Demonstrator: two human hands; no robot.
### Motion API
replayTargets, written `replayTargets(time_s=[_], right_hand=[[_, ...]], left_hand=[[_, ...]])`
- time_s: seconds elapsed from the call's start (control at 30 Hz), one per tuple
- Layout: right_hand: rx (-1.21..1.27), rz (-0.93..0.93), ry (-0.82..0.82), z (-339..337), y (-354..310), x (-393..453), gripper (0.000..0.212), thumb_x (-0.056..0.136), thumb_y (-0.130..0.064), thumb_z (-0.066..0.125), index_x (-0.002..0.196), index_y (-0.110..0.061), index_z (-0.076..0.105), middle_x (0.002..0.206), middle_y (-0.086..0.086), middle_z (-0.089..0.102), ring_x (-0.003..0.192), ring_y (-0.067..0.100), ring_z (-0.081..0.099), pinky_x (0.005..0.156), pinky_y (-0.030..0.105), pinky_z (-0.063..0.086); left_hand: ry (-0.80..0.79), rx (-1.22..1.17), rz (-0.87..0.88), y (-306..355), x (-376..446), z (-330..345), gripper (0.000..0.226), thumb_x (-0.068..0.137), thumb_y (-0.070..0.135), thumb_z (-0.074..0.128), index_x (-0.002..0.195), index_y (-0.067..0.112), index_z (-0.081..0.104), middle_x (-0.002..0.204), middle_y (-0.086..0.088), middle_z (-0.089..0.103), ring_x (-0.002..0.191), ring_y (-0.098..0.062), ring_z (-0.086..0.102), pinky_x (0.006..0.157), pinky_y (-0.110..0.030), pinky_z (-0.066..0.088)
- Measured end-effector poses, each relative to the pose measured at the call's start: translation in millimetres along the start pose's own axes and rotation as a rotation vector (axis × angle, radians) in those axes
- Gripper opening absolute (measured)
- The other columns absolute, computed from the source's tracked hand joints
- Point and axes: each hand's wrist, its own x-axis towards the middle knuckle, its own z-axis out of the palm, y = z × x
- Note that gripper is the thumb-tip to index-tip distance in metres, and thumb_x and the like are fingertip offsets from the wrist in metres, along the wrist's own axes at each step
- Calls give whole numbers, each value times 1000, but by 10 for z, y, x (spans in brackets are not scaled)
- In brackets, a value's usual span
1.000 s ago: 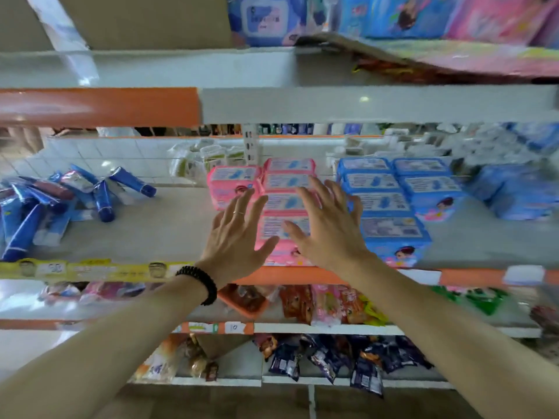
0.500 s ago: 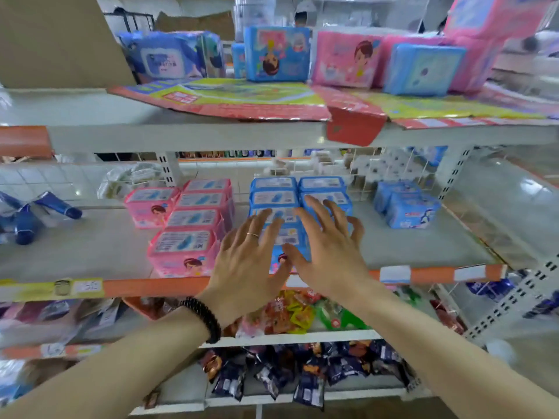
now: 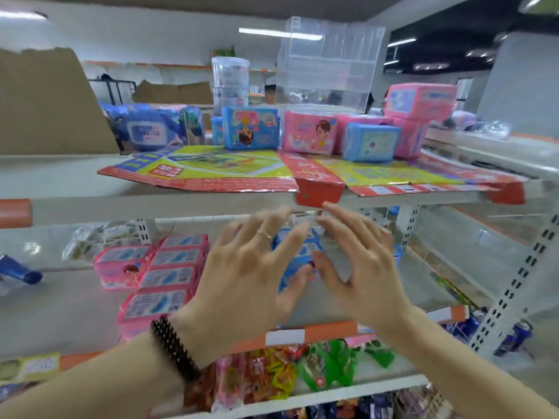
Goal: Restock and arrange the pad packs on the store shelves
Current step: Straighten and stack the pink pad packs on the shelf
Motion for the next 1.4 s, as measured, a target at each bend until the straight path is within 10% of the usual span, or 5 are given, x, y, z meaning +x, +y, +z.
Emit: replayTargets(time_s=[0.27, 1.4], right_hand=[[-72, 20, 168, -434, 42, 586, 50, 95, -38, 56, 135, -8, 57, 144, 6, 53, 132, 26, 51, 107, 43, 38], [-227, 138, -598, 309, 2164, 2589, 82, 88, -62, 58, 155, -31, 23, 162, -1, 28, 150, 28, 19, 116, 58, 21]], left_hand=[[116, 58, -67, -256, 633, -300, 57, 92, 51, 49, 137, 16, 50, 144, -7, 49, 125, -28, 50, 98, -46, 40], [-555, 285, -421, -901, 2769, 951, 79, 93, 67, 43, 156, 33, 7, 163, -5, 18, 145, -32, 33, 110, -56, 37]])
